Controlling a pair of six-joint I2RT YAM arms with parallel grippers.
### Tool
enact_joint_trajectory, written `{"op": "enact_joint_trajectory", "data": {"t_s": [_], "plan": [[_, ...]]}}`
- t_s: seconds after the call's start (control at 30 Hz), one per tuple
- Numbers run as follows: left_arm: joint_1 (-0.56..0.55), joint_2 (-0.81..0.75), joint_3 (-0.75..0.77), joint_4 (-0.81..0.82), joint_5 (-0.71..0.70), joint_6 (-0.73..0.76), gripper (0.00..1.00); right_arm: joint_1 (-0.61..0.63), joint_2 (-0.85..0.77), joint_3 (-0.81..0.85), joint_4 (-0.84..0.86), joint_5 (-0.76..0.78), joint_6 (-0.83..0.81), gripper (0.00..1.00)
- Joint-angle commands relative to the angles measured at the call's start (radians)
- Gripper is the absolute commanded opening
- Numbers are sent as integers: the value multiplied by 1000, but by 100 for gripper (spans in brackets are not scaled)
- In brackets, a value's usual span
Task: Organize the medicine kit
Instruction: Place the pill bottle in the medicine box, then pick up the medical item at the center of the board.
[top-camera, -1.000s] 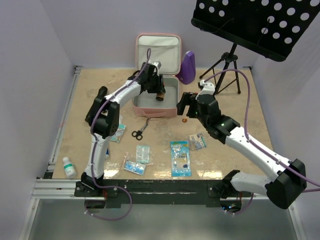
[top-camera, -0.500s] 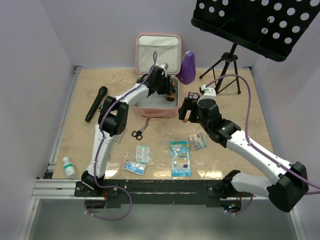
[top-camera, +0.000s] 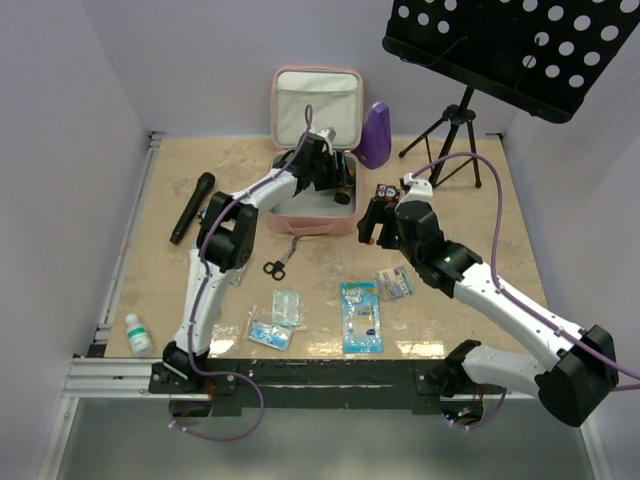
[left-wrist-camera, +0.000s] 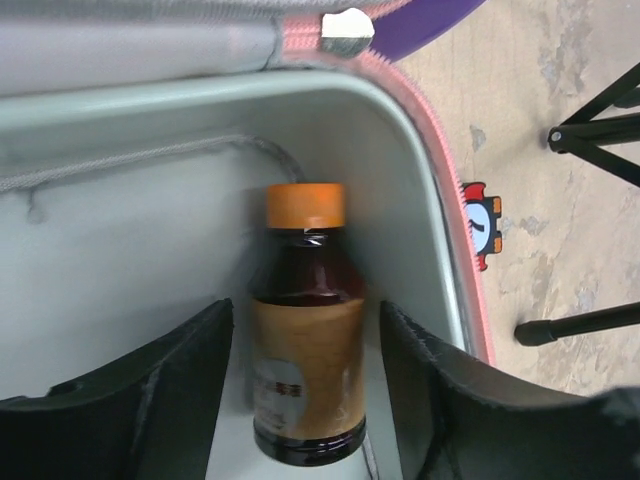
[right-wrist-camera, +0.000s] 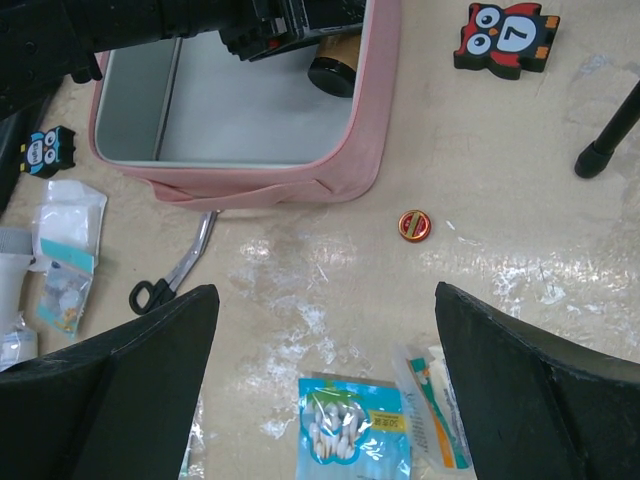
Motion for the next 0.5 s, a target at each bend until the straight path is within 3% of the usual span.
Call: {"op": "enact_joint_trajectory", "data": {"t_s": [0.0, 0.03, 0.23, 0.37, 0.47], "plan": [[1, -124, -30, 27, -9, 18, 69, 3, -34, -10, 21, 2, 25, 93], [1, -137, -38, 30, -11, 19, 73, 3, -37, -12, 20, 2, 26, 93], [11, -235, -98, 7, -22, 21, 76, 3, -63, -12, 9, 4, 29, 93], [40, -461, -281, 8, -81, 48, 76, 1, -74, -19, 20, 1, 22, 93], [65, -673, -441, -50, -205, 70, 77, 3, -66, -30, 37, -8, 20, 93]]}}
